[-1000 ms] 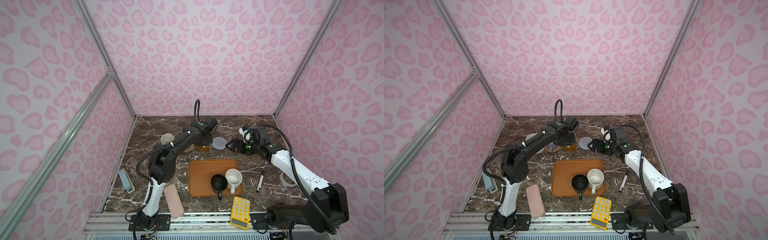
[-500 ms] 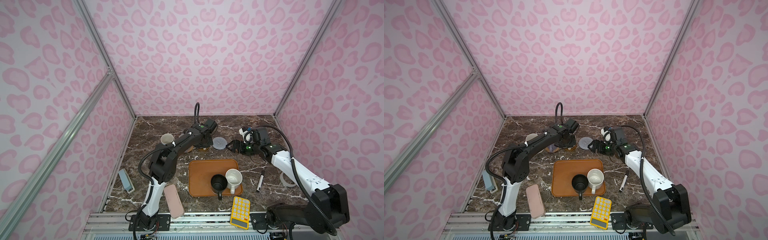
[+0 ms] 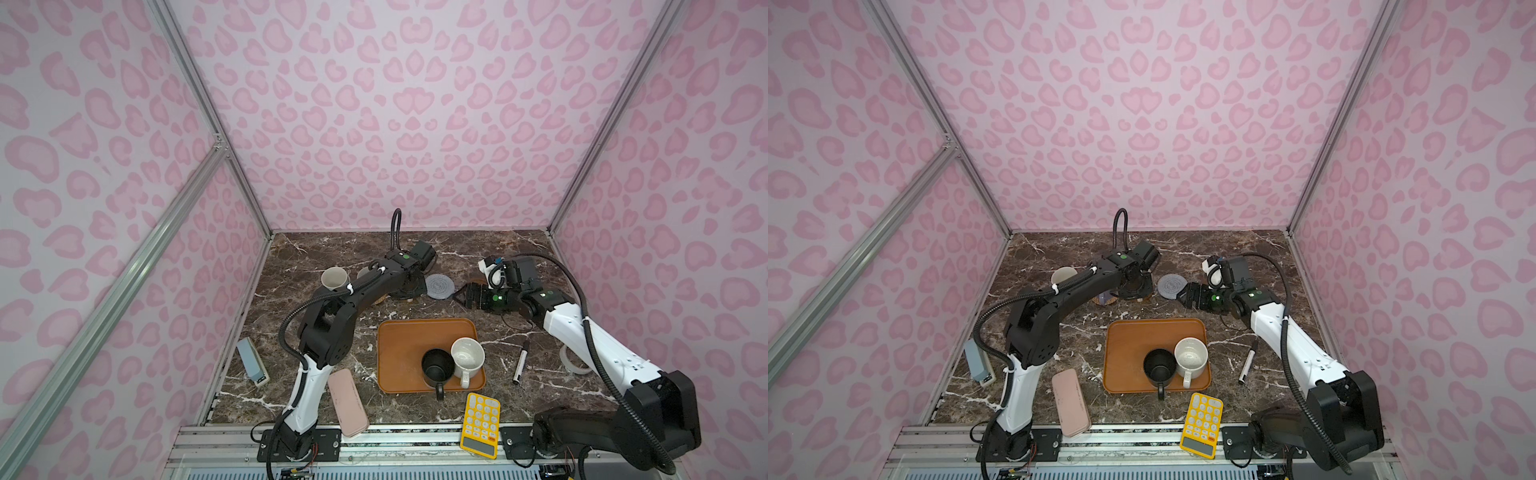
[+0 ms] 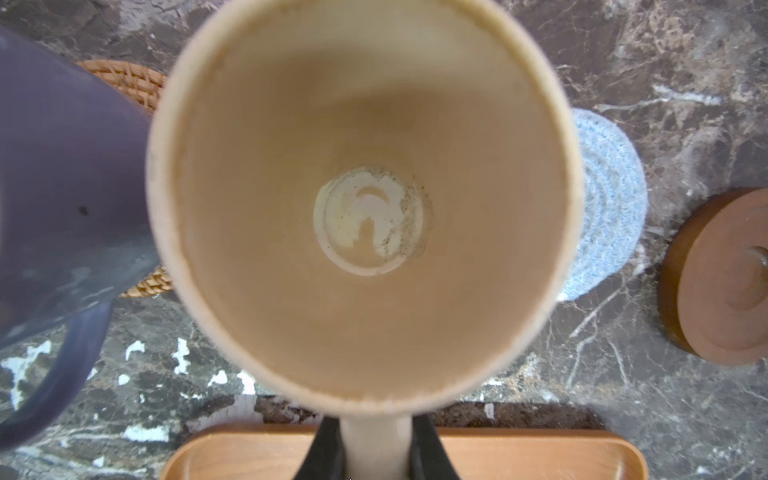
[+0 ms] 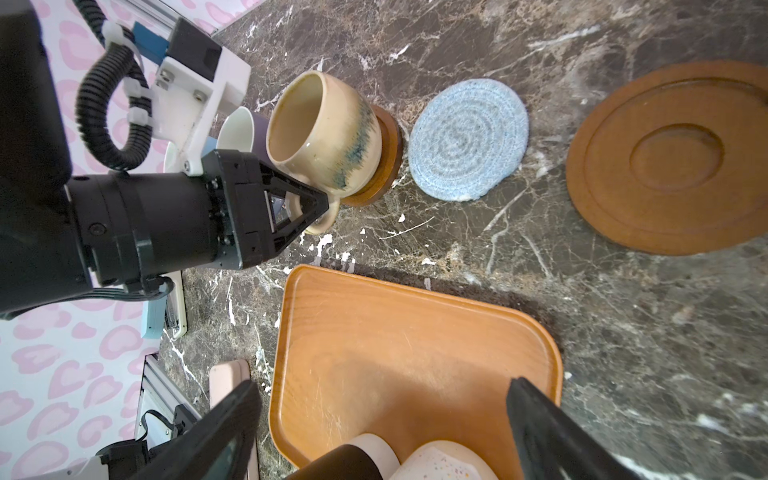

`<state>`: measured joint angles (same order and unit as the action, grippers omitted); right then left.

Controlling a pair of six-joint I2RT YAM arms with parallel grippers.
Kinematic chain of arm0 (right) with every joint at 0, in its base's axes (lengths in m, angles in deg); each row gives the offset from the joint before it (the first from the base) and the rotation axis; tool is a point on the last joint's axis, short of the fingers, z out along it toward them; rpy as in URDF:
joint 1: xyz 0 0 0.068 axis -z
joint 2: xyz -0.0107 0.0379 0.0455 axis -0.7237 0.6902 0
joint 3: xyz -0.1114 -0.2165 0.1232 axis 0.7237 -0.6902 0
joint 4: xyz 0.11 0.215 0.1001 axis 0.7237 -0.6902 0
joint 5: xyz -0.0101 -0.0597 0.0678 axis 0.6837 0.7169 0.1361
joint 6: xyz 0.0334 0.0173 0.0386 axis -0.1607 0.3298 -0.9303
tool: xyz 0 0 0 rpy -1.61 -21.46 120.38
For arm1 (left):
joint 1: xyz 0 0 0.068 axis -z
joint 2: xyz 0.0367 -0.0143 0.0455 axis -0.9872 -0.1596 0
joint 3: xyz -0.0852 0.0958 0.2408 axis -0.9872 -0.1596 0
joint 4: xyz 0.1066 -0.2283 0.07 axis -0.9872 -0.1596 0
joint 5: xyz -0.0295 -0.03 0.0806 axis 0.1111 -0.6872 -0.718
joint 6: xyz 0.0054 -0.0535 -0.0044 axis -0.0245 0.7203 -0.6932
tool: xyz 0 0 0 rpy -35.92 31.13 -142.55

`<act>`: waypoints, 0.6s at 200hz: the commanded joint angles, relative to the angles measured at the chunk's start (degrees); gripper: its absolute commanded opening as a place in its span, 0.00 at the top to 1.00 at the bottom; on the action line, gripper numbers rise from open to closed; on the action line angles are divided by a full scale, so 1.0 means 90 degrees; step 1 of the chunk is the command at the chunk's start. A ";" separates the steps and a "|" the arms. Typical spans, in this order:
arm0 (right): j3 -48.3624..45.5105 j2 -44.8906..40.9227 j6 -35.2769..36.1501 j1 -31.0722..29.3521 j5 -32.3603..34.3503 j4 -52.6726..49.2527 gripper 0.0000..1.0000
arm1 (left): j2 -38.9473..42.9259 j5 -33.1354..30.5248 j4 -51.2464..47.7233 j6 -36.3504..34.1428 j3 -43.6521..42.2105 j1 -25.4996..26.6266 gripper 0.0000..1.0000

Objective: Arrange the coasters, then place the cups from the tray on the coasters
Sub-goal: 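Carry the cream mug with left gripper over the wooden coaster and lower, then open left gripper and raise it off the cream mug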

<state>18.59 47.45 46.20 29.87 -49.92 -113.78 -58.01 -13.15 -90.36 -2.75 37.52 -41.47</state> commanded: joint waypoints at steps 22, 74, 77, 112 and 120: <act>-0.0053 -0.0013 0.0023 0.0000 -0.0024 0.0079 0.06 | 0.0123 -0.0016 0.0048 0.0062 -0.0225 -0.0024 0.77; -0.0098 -0.0119 0.0009 0.0001 -0.0013 0.0058 0.06 | 0.0228 -0.0074 0.0000 0.0055 -0.0239 -0.0017 0.66; -0.0111 -0.0129 0.0009 -0.0003 -0.0012 0.0057 0.06 | 0.0227 -0.0074 -0.0001 0.0059 -0.0242 -0.0013 0.65; -0.0170 -0.0160 -0.0006 -0.0003 -0.0020 0.0097 0.06 | 0.0342 -0.0085 0.0012 0.0033 -0.0260 0.0017 0.48; -0.0162 -0.0149 0.0013 -0.0004 -0.0013 0.0092 0.06 | 0.0398 -0.0103 0.0032 0.0017 -0.0269 0.0029 0.44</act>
<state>17.41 46.01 46.18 29.87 -49.92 -113.80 -56.34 -12.78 -89.71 -2.55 35.44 -41.53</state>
